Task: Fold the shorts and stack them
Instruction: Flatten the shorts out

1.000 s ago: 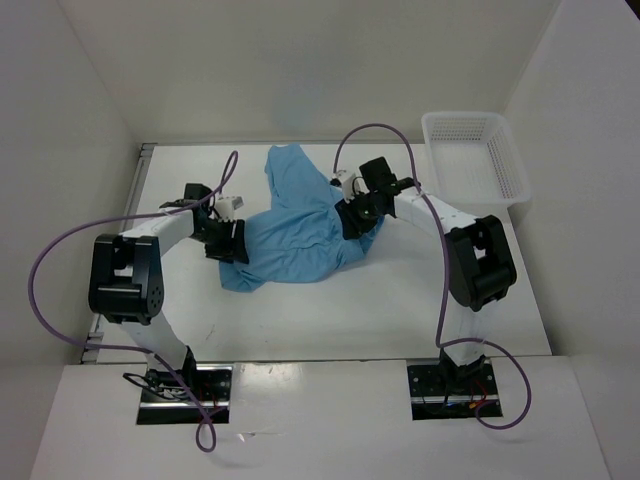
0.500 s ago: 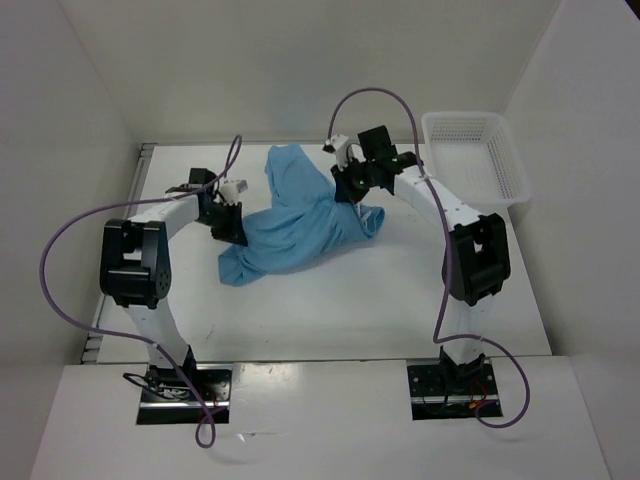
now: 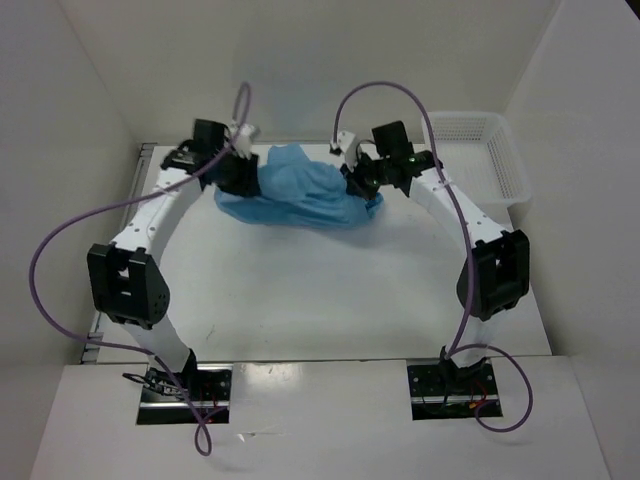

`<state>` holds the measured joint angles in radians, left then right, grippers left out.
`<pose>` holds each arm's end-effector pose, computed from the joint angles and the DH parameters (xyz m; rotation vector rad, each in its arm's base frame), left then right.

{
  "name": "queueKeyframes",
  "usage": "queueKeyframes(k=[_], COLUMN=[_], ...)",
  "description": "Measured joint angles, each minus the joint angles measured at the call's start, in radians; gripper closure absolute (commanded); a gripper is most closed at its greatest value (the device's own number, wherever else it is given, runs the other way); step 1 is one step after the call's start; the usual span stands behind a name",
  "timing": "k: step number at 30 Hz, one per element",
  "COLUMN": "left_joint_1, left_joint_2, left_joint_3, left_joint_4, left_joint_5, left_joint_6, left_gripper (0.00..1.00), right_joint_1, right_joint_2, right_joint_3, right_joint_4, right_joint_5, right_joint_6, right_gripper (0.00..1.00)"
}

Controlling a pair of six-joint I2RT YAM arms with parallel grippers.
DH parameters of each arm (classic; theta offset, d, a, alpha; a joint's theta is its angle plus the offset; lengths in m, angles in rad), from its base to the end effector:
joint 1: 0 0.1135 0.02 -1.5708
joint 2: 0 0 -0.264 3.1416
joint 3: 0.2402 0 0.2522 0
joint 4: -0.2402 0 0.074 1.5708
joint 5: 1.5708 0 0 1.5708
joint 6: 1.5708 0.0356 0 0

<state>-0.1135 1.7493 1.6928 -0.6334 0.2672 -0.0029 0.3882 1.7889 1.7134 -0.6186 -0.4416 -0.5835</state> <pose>0.3948 -0.0545 0.3504 0.2670 2.2411 -0.3640 0.3714 0.1683 0.3447 -1.2336 1.8397 0.3914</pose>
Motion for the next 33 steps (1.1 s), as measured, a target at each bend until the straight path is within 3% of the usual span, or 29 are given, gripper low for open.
queueKeyframes(k=[3,7,11,16,21,27,33], left_joint_1=[-0.176,-0.362,-0.330,-0.229,-0.133,-0.129,-0.134], left_joint_2=[-0.041,-0.037,-0.036,-0.002,0.098,0.232,0.256], left_joint_3=[-0.187,-0.422,-0.435,-0.315,-0.237,-0.231,-0.230], left_joint_4=[-0.089,-0.236,-0.268,-0.103,0.031,0.064,0.052], left_joint_5=[0.040,0.090,0.032,-0.085,-0.158,-0.172,-0.110], left_joint_6=[0.000,0.001,-0.001,-0.002,-0.002,-0.001,-0.001], left_gripper=[0.39,0.39,0.44,0.58,0.61,0.45,0.39], right_joint_1=[0.000,0.000,-0.008,-0.042,-0.066,-0.066,-0.066], right_joint_2=[-0.042,-0.060,-0.108,-0.166,-0.202,-0.203,-0.203], right_joint_3=[-0.200,-0.372,-0.451,-0.480,-0.536,-0.554,-0.554], right_joint_4=[-0.027,-0.053,-0.054,-0.025,0.005,0.024,0.028], right_joint_5=[0.035,0.074,0.095,0.099,0.105,0.106,0.108], right_joint_6=[-0.050,-0.081,-0.096,-0.103,-0.107,-0.108,-0.110], right_gripper=[1.00,1.00,1.00,1.00,1.00,1.00,1.00])
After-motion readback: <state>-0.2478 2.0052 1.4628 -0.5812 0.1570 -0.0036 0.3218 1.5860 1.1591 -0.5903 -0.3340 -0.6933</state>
